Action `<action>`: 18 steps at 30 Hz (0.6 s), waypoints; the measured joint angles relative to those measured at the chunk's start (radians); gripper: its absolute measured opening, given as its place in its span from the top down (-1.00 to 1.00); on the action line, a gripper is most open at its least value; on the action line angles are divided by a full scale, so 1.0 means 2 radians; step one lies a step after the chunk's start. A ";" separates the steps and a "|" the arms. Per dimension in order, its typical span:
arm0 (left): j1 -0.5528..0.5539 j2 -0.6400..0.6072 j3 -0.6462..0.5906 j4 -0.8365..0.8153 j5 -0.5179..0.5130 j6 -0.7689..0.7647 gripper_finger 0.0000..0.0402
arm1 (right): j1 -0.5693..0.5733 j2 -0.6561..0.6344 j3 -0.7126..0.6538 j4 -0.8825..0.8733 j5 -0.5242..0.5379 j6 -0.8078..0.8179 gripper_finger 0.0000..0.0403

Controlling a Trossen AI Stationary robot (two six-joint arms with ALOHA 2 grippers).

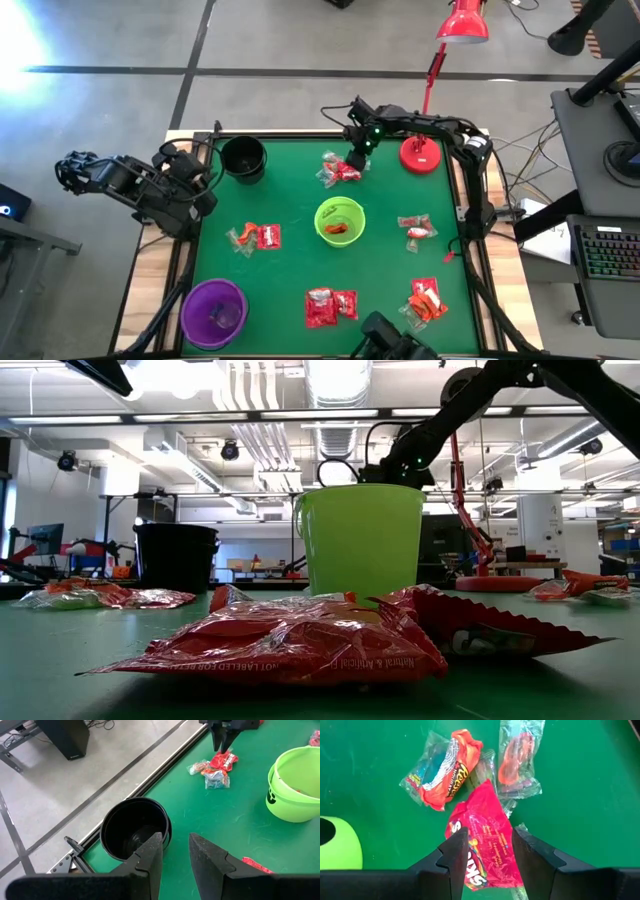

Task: Sort candy
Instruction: Put the red candy into the black bucket

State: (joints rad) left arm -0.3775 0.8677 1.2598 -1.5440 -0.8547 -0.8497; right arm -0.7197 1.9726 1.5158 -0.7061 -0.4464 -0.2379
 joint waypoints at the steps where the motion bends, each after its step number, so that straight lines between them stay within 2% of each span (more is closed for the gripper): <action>1: 0.000 0.000 0.000 0.000 0.000 0.000 0.60 | 0.000 0.002 0.000 0.000 -0.002 -0.001 0.28; 18: 0.000 -0.005 0.000 0.000 0.000 0.000 0.60 | 0.002 0.042 -0.002 -0.002 -0.001 -0.012 0.28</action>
State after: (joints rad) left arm -0.3775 0.8572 1.2598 -1.5440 -0.8547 -0.8497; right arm -0.7162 2.0569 1.5124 -0.7096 -0.4492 -0.2626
